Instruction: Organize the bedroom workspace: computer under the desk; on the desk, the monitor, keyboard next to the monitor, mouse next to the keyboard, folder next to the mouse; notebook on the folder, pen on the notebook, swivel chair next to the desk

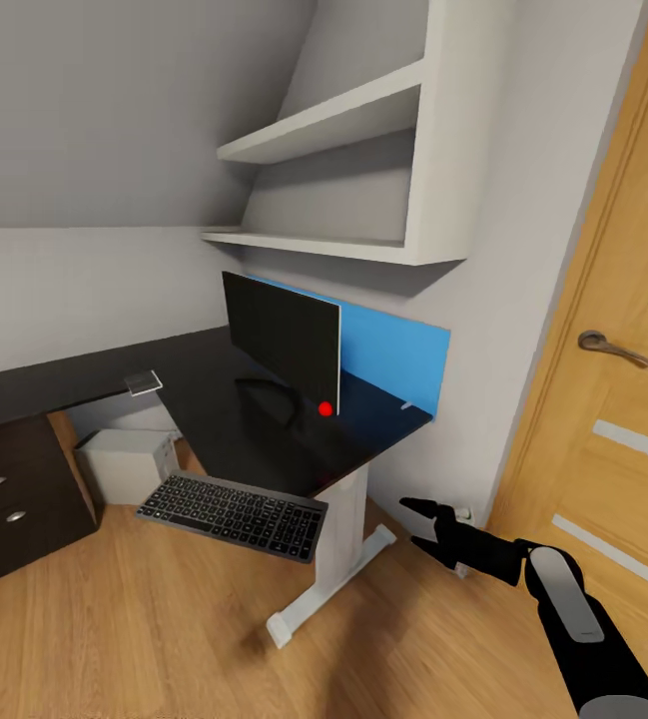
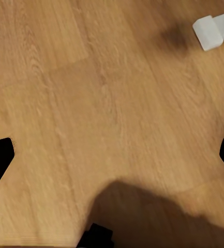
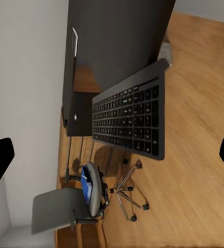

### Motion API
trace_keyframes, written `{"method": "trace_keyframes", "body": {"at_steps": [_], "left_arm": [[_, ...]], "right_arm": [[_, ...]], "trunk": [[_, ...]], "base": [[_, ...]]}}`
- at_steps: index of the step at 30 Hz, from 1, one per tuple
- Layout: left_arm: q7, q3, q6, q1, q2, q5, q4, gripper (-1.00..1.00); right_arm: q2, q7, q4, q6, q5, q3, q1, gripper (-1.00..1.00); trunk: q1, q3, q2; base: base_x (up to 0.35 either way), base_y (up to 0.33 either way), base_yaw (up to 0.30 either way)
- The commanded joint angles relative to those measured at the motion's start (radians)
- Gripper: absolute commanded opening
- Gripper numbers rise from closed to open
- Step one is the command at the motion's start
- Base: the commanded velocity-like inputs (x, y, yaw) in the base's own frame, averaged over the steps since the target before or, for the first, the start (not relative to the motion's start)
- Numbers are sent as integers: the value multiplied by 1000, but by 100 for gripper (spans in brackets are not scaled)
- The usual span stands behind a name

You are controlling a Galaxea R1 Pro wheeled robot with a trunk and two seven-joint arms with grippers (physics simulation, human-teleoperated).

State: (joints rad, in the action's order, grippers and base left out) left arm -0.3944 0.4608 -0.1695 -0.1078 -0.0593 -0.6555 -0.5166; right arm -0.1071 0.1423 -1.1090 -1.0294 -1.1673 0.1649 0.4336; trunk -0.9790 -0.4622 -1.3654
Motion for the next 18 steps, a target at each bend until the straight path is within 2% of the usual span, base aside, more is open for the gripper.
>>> {"method": "trace_keyframes", "body": {"at_steps": [1,11,18], "left_arm": [[-6,9,-5,-1,-1,-10,0,100],[-6,9,-5,-1,-1,-10,0,100],[-6,9,-5,-1,-1,-10,0,100]], "right_arm": [[1,10,0,-4,10,0,1,100],[2,12,0,-3,11,-7,1,100],[1,12,0,-3,11,-7,1,100]], "trunk": [[0,-1,-1],[0,-1,-1],[0,-1,-1]], "base": [[0,0,237],[0,0,261],[0,0,77]]}}
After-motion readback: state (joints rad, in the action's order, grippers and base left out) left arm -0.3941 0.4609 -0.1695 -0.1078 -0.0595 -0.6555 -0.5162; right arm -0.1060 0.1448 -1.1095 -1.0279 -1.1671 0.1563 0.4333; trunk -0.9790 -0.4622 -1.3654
